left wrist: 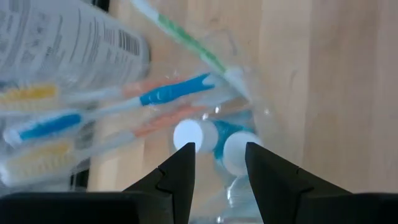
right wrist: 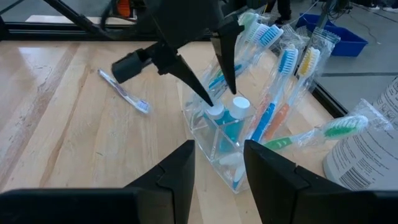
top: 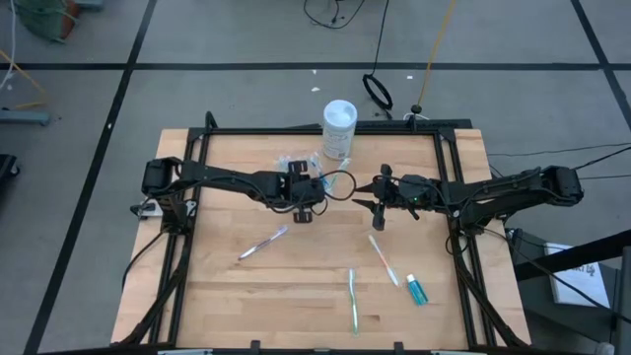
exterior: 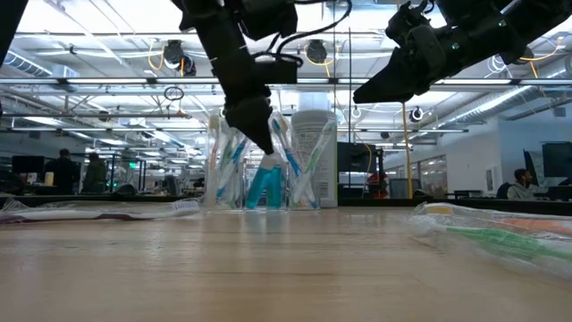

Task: Pick & Place toothbrushing station
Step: Put the blue mouthwash into the transparent organizer

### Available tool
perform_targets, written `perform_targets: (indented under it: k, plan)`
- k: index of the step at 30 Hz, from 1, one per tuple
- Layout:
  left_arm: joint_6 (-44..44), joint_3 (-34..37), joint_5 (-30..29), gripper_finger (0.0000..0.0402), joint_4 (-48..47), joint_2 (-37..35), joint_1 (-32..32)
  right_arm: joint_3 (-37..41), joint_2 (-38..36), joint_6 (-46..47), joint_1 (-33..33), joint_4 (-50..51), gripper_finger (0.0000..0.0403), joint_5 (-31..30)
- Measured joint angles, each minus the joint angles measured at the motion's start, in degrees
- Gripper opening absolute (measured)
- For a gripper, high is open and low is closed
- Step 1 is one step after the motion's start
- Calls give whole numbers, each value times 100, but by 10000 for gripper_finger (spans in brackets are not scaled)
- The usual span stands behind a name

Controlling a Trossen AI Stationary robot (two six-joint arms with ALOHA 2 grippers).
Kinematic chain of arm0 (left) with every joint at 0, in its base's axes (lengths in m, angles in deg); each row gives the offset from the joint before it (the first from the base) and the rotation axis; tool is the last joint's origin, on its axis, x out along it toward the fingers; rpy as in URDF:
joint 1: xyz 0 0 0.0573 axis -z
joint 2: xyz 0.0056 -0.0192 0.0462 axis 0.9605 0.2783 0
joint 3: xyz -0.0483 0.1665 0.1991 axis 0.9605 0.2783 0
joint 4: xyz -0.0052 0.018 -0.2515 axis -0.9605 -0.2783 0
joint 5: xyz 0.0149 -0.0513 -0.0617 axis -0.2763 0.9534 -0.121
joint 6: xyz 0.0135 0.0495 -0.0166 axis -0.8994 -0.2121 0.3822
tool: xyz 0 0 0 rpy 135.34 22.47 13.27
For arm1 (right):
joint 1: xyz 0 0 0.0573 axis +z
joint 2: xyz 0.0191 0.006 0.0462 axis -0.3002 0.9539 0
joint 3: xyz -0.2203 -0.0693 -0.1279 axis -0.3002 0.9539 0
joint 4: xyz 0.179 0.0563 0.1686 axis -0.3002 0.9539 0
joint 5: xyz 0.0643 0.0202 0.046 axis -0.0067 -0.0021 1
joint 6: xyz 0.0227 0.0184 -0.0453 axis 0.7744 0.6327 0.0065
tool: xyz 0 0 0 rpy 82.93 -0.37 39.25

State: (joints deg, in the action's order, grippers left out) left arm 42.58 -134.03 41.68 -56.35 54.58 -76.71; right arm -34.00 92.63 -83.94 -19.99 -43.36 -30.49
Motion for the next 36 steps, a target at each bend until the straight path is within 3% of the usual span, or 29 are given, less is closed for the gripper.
perform_targets:
  k: [23, 36]
  plan:
    - [-354, 58, -1149, 147, -624, -52, -283, 0, 0, 0, 0, 0, 130, 0]
    - [-464, 50, -1174, 147, -586, -61, -632, 0, 1, -2, -1, 0, 130, 0]
